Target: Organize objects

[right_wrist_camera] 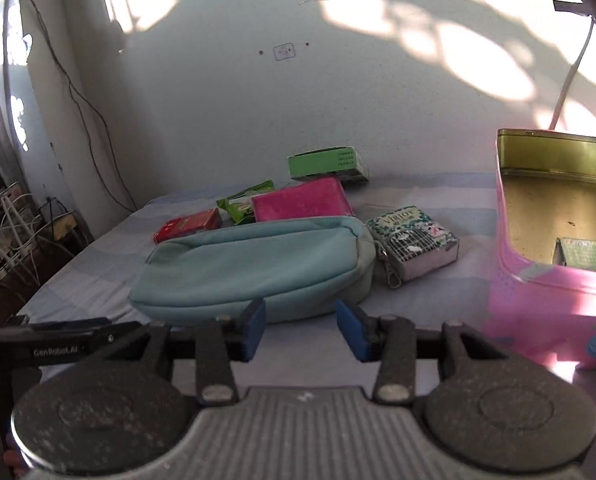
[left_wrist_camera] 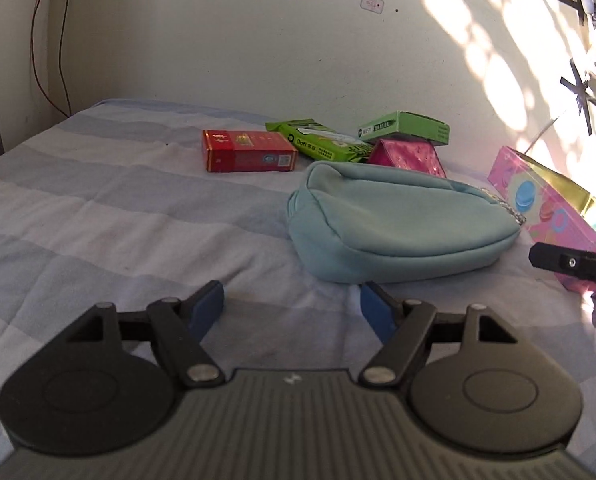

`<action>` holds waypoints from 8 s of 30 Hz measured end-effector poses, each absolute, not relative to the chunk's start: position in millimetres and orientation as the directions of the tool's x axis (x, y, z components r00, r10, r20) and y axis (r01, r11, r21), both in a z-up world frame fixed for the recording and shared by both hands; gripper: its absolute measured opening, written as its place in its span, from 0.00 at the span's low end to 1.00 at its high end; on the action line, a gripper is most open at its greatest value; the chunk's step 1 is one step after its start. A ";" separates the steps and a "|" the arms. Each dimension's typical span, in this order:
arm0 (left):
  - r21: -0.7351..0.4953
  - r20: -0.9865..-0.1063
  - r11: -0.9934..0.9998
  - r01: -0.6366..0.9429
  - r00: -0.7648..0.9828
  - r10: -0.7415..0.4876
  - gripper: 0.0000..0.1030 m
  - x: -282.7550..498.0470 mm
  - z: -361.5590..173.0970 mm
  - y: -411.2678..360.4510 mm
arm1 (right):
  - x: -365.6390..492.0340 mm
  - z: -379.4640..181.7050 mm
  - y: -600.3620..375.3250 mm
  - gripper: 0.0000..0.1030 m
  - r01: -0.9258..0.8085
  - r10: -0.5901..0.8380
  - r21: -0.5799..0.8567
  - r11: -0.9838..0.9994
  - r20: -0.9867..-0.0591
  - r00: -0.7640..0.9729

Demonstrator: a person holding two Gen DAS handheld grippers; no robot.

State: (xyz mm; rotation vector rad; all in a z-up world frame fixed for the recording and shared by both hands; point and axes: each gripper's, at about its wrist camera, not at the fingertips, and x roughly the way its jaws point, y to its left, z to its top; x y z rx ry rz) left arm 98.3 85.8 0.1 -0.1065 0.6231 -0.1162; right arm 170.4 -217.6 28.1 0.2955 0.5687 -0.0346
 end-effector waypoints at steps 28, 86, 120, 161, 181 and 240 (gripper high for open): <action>-0.115 -0.579 0.990 0.078 0.804 -0.131 0.81 99.1 -0.9 83.9 | 221.6 18.3 -244.1 0.63 0.299 -0.051 0.311 0.902 -0.610 0.791; -0.167 -0.643 0.890 0.425 0.637 -0.425 0.56 81.7 55.3 -49.6 | -1.5 26.2 -287.2 0.47 0.277 -0.104 0.319 0.906 -0.467 0.878; 0.133 -0.533 0.855 0.501 0.763 -0.365 0.64 192.4 90.1 -218.0 | 47.4 75.9 -424.9 0.62 0.591 -0.507 0.240 0.770 -0.330 0.796; 0.089 -0.597 0.989 0.117 0.801 -0.041 0.67 150.5 19.7 31.5 | 97.1 22.6 -230.9 0.62 0.261 -0.130 0.177 0.949 -0.532 0.837; -0.317 -0.513 0.876 -0.364 0.843 0.165 0.67 151.6 41.2 177.4 | 359.2 34.0 -111.2 0.54 -0.142 0.199 0.140 0.980 -0.609 0.768; -0.396 -0.712 0.670 0.628 0.250 -0.656 0.58 86.6 19.1 -151.1 | 23.6 -9.7 -297.0 0.90 0.231 -0.138 0.071 0.970 -0.620 0.772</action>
